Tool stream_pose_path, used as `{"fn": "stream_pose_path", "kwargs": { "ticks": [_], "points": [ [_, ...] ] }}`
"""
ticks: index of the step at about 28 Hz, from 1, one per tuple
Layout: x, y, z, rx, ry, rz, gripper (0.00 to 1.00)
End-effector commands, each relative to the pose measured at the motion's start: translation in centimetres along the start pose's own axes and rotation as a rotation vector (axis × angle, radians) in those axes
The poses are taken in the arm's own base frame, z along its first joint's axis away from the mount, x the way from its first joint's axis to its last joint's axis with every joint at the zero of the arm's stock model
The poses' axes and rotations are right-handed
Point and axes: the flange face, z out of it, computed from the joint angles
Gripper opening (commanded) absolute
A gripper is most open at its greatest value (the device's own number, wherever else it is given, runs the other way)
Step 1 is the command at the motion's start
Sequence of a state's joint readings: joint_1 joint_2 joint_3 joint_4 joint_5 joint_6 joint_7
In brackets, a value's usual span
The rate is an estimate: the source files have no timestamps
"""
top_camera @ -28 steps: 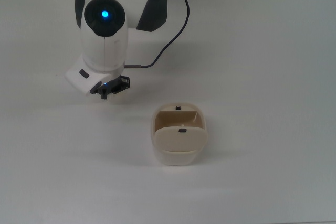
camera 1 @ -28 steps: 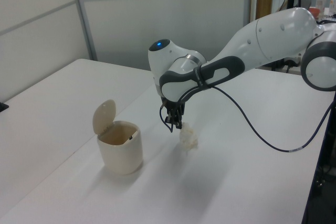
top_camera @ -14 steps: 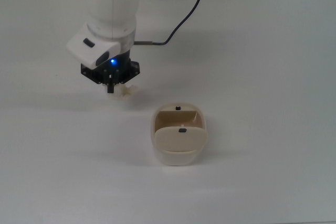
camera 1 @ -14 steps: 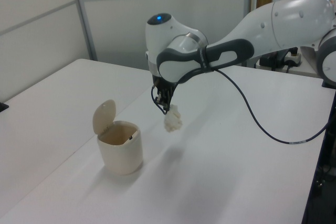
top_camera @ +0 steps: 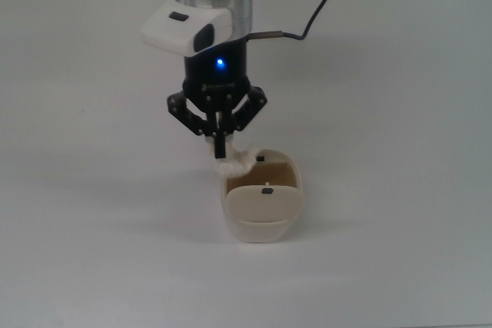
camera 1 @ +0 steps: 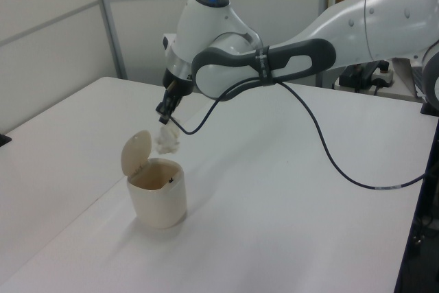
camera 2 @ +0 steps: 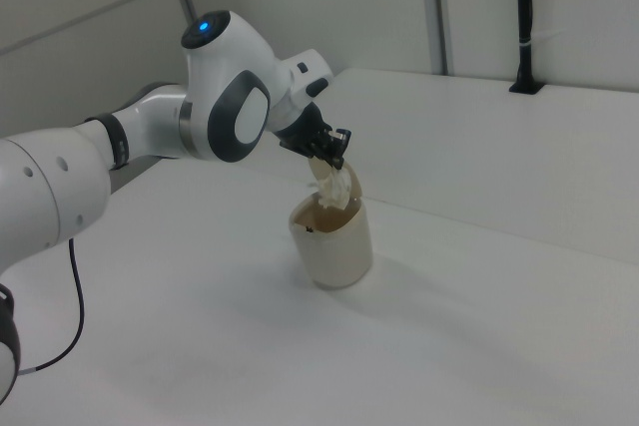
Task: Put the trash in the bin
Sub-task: 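Carry the held tissue over the open cream bin and lower it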
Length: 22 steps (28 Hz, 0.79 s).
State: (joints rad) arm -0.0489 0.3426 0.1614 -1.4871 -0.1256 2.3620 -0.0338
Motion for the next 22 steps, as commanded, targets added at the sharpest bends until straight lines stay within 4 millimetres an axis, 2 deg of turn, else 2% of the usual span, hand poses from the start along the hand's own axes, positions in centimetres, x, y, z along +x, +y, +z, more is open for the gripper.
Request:
{"fn": "stream_pose_path", "kwargs": {
  "ticks": [1, 2, 3, 4, 6, 8, 9, 15, 18, 22],
  "points": [
    [0.0, -1.8, 2.1, 0.038, 0.047, -0.005, 0.00],
    [-0.1, -1.9, 2.3, 0.040, 0.042, -0.006, 0.00],
    [-0.2, -2.1, 2.9, 0.042, 0.035, -0.010, 0.06],
    [-0.4, -3.0, 3.4, 0.050, 0.027, -0.018, 0.33],
    [-0.9, -3.4, 4.1, 0.050, 0.009, -0.026, 0.59],
    [-1.4, -3.5, 4.7, 0.051, -0.005, -0.027, 0.96],
    [-1.8, -3.7, 5.1, 0.050, -0.017, -0.036, 1.00],
    [-2.6, -3.2, 5.3, 0.043, -0.086, -0.030, 1.00],
    [-3.3, -2.4, 4.9, 0.035, -0.179, -0.025, 1.00],
    [-4.2, -1.7, 3.3, 0.025, -0.300, -0.018, 1.00]
  ]
}}
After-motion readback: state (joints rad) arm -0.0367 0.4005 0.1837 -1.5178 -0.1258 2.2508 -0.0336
